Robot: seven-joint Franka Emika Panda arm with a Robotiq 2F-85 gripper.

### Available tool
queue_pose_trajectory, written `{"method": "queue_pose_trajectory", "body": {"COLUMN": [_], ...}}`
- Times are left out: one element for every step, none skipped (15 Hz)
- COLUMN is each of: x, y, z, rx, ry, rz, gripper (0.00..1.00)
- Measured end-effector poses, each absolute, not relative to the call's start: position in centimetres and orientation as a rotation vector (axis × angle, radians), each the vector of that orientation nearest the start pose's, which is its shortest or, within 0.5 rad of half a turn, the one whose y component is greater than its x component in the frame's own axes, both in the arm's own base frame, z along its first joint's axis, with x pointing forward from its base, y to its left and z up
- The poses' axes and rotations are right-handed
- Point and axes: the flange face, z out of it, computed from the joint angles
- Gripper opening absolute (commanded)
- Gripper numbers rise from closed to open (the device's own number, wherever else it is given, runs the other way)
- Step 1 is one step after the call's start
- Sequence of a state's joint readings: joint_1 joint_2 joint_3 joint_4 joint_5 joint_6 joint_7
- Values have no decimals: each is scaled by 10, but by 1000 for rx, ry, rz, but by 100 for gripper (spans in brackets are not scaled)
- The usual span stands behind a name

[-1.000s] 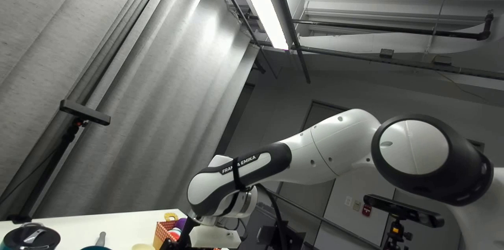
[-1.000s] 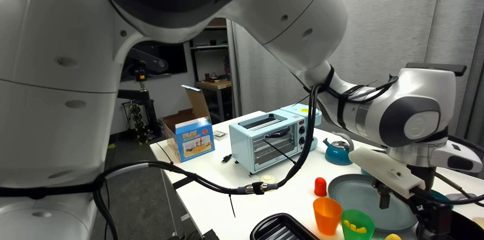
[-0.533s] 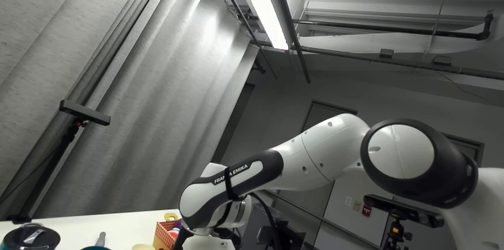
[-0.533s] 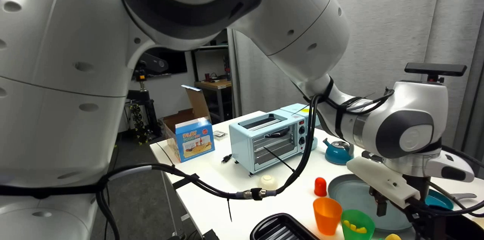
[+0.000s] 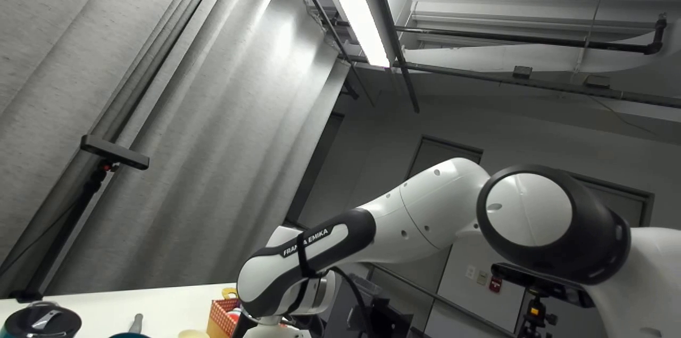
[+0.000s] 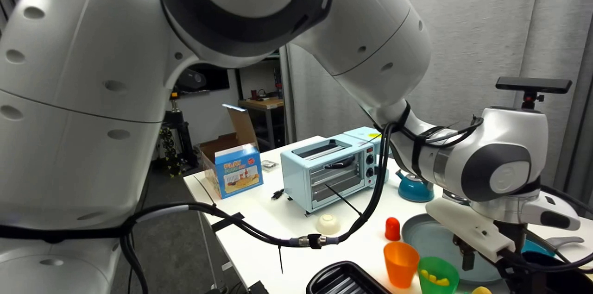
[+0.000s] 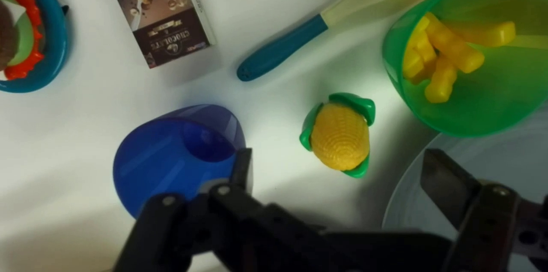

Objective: Pick the yellow and green object and the brown object and out them in the pot

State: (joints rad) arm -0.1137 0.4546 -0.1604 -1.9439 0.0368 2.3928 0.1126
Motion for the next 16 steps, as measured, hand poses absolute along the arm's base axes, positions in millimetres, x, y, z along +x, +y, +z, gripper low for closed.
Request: {"method": "queue_pose_trajectory", "body": {"x": [599, 599, 599, 599, 599, 599, 599, 599, 599, 599, 599, 599, 600, 600, 600, 600], "y": [-164, -164, -165, -165, -165, -165, -165, -165, -165, -165, -165, -165, -165, -165, -165, -165], "z": [247, 244, 241, 238, 236, 234, 233, 232, 232, 232, 232, 232, 232, 232, 232, 232], "rx": [-3125, -3125, -3126, -3127, -3128, -3128, -3128, -3128, -3128, -3128, -3127, -3127, -3127, -3127, -3127, -3127], "ry": [630, 630, 630, 630, 630, 632, 632, 633, 634, 636, 639, 641, 642, 642, 642, 642], "rz": [8, 12, 17, 21, 23, 24, 25, 26, 27, 27, 26, 26, 26, 25, 23, 19], "gripper": [100, 100, 100, 100, 100, 100, 100, 100, 100, 100, 100, 100, 100, 100, 100, 100]}}
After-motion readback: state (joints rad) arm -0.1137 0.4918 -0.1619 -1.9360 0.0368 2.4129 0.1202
